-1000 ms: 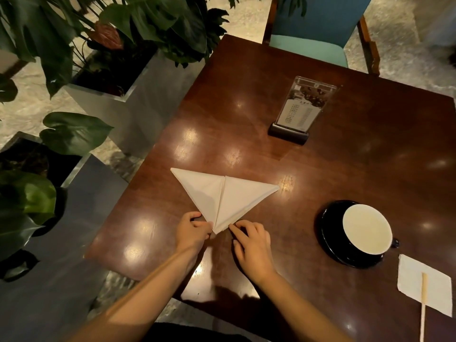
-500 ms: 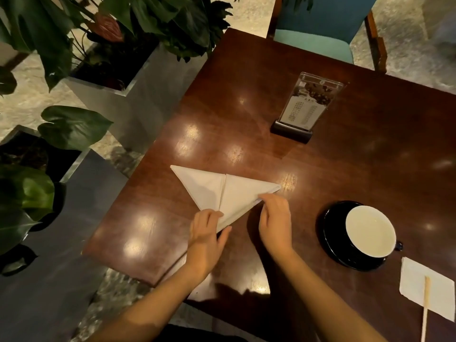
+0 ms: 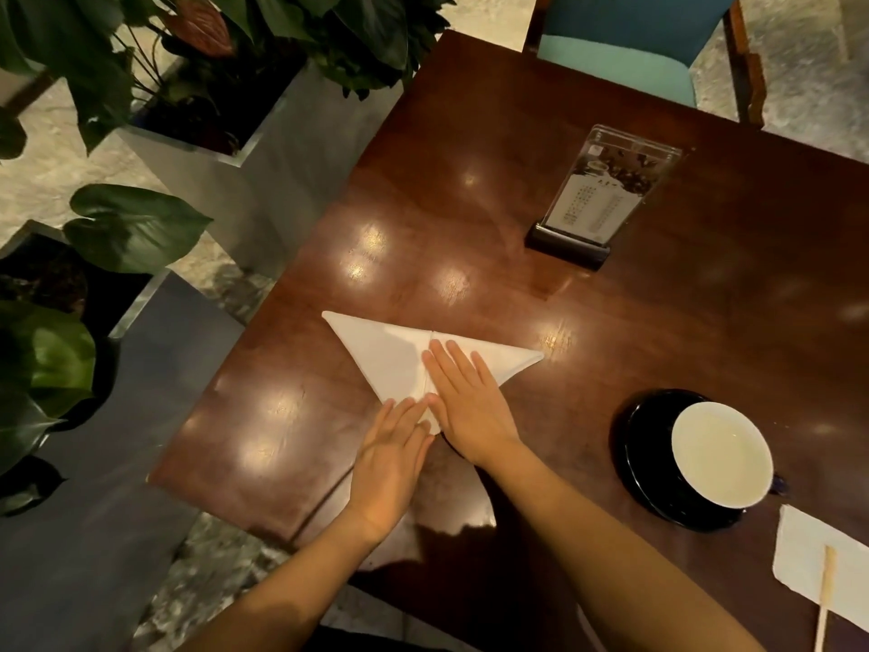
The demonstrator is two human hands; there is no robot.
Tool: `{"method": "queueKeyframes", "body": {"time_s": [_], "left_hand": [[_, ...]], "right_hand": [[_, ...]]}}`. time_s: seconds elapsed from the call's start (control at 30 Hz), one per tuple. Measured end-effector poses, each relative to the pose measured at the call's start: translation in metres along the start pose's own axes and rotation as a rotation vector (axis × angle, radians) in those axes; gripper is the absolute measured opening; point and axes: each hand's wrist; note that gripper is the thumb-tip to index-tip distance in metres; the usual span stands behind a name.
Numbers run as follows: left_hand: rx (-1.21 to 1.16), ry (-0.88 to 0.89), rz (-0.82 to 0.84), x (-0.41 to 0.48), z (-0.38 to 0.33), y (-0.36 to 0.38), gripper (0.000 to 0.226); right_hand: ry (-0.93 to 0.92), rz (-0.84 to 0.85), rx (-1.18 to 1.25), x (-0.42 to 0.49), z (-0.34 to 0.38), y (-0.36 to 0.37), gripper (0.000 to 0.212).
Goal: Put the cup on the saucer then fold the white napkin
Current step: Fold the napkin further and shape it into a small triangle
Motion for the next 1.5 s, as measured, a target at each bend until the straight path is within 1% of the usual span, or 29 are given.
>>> {"method": "queueKeyframes", "body": {"time_s": [0.07, 0.13, 0.3, 0.37, 0.43, 0.47, 0.5, 0.53, 0.57, 0.6, 0.63, 0.67, 0.77, 0.83, 0.9, 0.93, 1.0, 1.03, 1.1, 1.13, 1.2, 1.23, 1.27, 1.3, 1.33, 1.4, 1.43, 1.5], "left_hand": [[-0.017, 0.002, -0.005, -0.002, 0.004, 0.004, 0.051], [-0.015, 0.004, -0.019, -0.002, 0.003, 0.004, 0.053], [0.005, 0.016, -0.055, -0.001, 0.004, 0.003, 0.048], [-0.001, 0.011, -0.048, -0.002, 0.005, 0.004, 0.046], [-0.001, 0.019, -0.051, -0.001, 0.005, 0.003, 0.042], [0.008, 0.027, -0.071, 0.000, 0.005, 0.004, 0.038], [0.013, 0.032, -0.081, 0.000, 0.005, 0.004, 0.033], [0.014, 0.031, -0.084, 0.001, 0.005, 0.003, 0.030], [0.000, 0.021, -0.078, 0.001, 0.006, 0.004, 0.032], [-0.009, 0.004, -0.071, 0.000, 0.007, 0.005, 0.037], [-0.016, -0.015, -0.053, 0.000, 0.007, 0.005, 0.043], [-0.026, -0.027, -0.039, -0.001, 0.008, 0.004, 0.044], [-0.021, 0.019, -0.020, 0.001, 0.006, 0.000, 0.028], [-0.016, 0.047, 0.000, 0.003, 0.010, -0.002, 0.023], [-0.059, 0.000, 0.004, 0.002, 0.020, -0.001, 0.024], [-0.126, -0.044, 0.016, 0.002, 0.025, -0.003, 0.027], [-0.166, -0.039, 0.060, 0.002, 0.039, -0.010, 0.041], [-0.198, -0.036, 0.057, 0.001, 0.042, -0.014, 0.043], [-0.279, -0.068, -0.046, 0.002, 0.045, -0.022, 0.029], [-0.286, -0.086, -0.081, 0.004, 0.041, -0.026, 0.028], [-0.253, -0.163, -0.085, 0.008, 0.031, -0.031, 0.041], [-0.239, -0.176, -0.070, 0.008, 0.027, -0.032, 0.049], [-0.236, -0.170, -0.064, 0.007, 0.025, -0.030, 0.055], [-0.258, -0.167, -0.035, 0.005, 0.025, -0.025, 0.059], [-0.293, -0.193, 0.011, 0.004, 0.026, -0.021, 0.061], [-0.408, -0.291, 0.006, 0.000, 0.030, -0.011, 0.056], [-0.446, -0.316, -0.022, -0.001, 0.032, -0.006, 0.050], [-0.479, -0.313, -0.055, 0.000, 0.031, -0.004, 0.041]], "right_hand": [[0.022, -0.030, -0.020, -0.001, -0.012, -0.002, 0.055], [0.085, -0.061, 0.004, -0.006, -0.030, -0.007, 0.056], [0.251, -0.057, -0.046, -0.012, -0.071, -0.021, 0.062], [0.346, -0.023, -0.047, -0.009, -0.081, -0.030, 0.059], [0.415, -0.063, -0.064, -0.005, -0.077, -0.039, 0.056], [0.378, -0.119, -0.068, -0.002, -0.066, -0.043, 0.056], [0.285, -0.147, -0.060, 0.002, -0.051, -0.046, 0.055], [0.152, -0.129, -0.066, 0.005, -0.033, -0.044, 0.054], [0.016, -0.074, -0.101, 0.007, -0.015, -0.037, 0.054], [-0.082, -0.032, -0.136, 0.008, -0.002, -0.029, 0.054], [-0.123, 0.007, -0.144, 0.009, 0.003, -0.022, 0.055], [-0.126, 0.036, -0.135, 0.010, 0.000, -0.018, 0.055], [-0.040, 0.038, -0.116, 0.012, -0.027, -0.017, 0.057], [0.058, 0.025, -0.075, 0.010, -0.043, -0.022, 0.061], [0.132, 0.008, -0.050, 0.005, -0.053, -0.024, 0.064], [0.156, 0.008, -0.043, 0.001, -0.055, -0.022, 0.064], [0.209, 0.008, -0.008, -0.013, -0.048, -0.017, 0.065], [0.243, 0.002, 0.015, -0.020, -0.039, -0.014, 0.067], [0.325, 0.015, 0.029, -0.033, -0.017, -0.008, 0.070], [0.366, 0.025, 0.027, -0.034, -0.008, -0.007, 0.066], [0.396, 0.015, 0.065, -0.027, 0.006, -0.013, 0.059], [0.356, -0.035, 0.093, -0.019, 0.010, -0.020, 0.059], [0.273, -0.096, 0.109, -0.008, 0.013, -0.025, 0.060], [0.161, -0.124, 0.107, 0.005, 0.016, -0.031, 0.061], [0.043, -0.104, 0.086, 0.019, 0.019, -0.033, 0.061], [-0.151, -0.026, -0.013, 0.042, 0.023, -0.031, 0.059], [-0.194, 0.003, -0.063, 0.051, 0.024, -0.029, 0.058], [-0.186, 0.012, -0.127, 0.066, 0.020, -0.025, 0.057]]}}
Point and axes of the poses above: each hand's wrist, its own x-axis towards the middle knuckle, its own y-axis out of the palm, z = x × y, and after that the axes turned 9 degrees about z, right-handed
